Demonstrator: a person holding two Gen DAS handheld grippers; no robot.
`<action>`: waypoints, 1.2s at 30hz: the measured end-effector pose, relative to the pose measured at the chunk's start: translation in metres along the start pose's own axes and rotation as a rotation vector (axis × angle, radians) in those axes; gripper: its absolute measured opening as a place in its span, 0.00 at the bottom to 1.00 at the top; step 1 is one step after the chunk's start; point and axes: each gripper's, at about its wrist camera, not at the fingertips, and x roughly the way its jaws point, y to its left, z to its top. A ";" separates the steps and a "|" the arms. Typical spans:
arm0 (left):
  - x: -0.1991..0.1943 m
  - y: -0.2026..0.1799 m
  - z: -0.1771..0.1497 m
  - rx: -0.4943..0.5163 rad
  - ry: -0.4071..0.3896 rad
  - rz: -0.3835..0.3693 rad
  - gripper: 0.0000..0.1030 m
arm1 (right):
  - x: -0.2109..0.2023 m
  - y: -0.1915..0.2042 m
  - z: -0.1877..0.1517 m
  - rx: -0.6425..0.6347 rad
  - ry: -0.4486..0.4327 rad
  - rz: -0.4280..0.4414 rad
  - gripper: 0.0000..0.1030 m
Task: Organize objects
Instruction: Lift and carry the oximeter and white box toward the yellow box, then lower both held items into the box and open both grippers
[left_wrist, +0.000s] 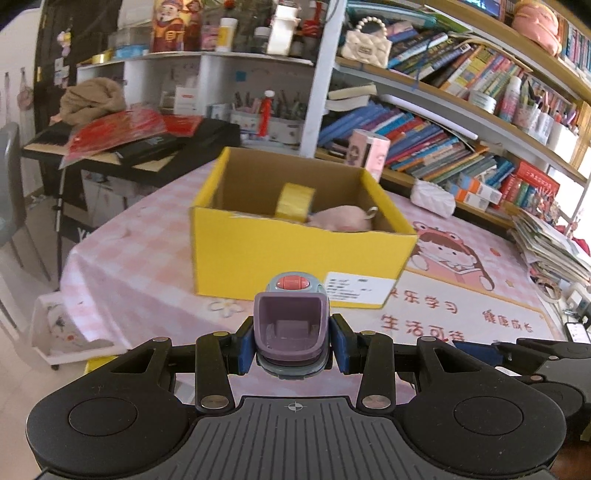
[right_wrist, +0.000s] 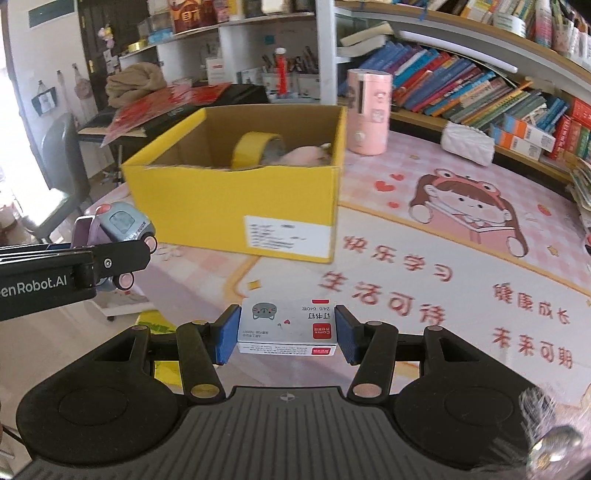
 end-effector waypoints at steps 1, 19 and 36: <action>-0.003 0.003 -0.001 0.000 -0.003 0.002 0.38 | 0.000 0.005 -0.001 -0.004 -0.002 0.004 0.50; -0.015 0.026 0.004 -0.016 -0.045 -0.010 0.38 | -0.009 0.032 0.002 -0.016 -0.023 -0.029 0.50; 0.017 0.020 0.070 0.012 -0.163 0.057 0.38 | 0.008 0.016 0.079 -0.060 -0.178 -0.002 0.50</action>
